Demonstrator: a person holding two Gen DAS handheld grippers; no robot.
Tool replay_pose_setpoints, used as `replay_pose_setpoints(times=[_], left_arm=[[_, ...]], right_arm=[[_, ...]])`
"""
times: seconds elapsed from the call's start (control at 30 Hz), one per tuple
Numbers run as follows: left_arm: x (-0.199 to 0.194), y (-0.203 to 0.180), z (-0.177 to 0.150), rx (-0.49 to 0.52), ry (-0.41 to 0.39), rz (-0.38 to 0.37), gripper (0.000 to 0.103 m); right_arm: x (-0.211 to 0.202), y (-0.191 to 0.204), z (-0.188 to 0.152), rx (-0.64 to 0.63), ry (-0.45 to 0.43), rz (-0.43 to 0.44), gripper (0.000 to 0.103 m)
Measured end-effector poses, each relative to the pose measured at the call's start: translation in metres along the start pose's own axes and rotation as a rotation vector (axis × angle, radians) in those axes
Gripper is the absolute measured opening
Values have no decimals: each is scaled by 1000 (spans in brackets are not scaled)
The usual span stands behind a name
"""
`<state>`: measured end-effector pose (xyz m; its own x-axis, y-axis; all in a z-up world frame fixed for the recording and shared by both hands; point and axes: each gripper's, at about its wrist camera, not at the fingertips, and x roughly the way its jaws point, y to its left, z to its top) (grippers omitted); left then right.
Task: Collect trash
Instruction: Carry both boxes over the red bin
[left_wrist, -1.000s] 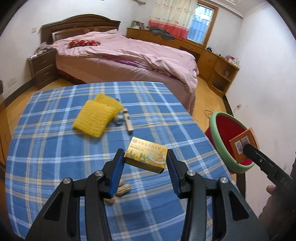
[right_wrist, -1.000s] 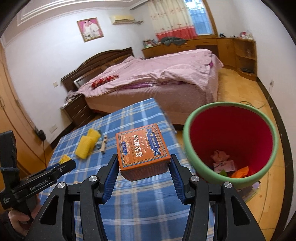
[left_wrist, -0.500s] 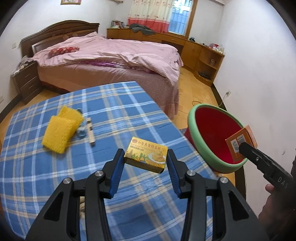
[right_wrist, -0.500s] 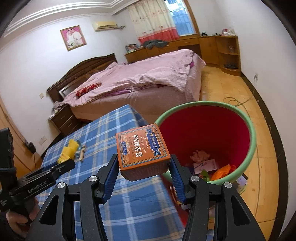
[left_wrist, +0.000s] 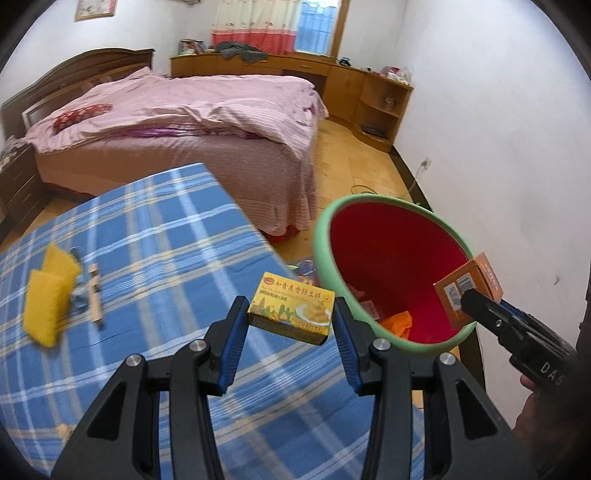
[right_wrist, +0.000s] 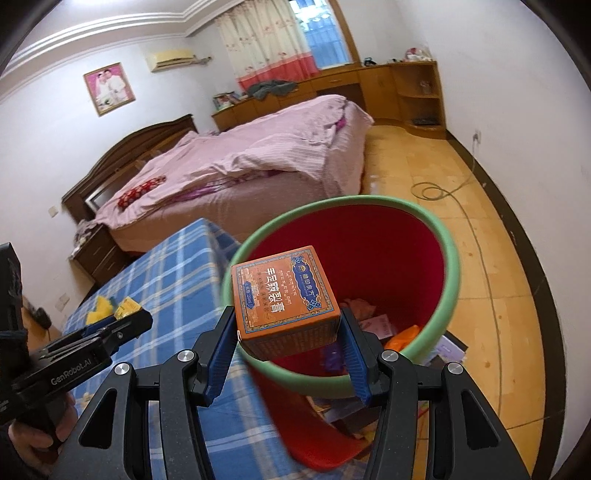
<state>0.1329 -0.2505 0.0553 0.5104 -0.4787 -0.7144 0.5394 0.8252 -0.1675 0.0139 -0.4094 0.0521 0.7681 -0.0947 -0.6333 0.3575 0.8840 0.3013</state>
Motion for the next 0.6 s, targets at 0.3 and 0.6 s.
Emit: replay_pose_setpoints(times=[0.3, 0.6], left_arm=[[36, -34, 12, 50, 28, -67, 46], [62, -63, 14, 131, 58, -113, 46]], right_arm=[[13, -28, 3, 33, 13, -55, 55], [21, -50, 3, 76, 19, -64, 56]])
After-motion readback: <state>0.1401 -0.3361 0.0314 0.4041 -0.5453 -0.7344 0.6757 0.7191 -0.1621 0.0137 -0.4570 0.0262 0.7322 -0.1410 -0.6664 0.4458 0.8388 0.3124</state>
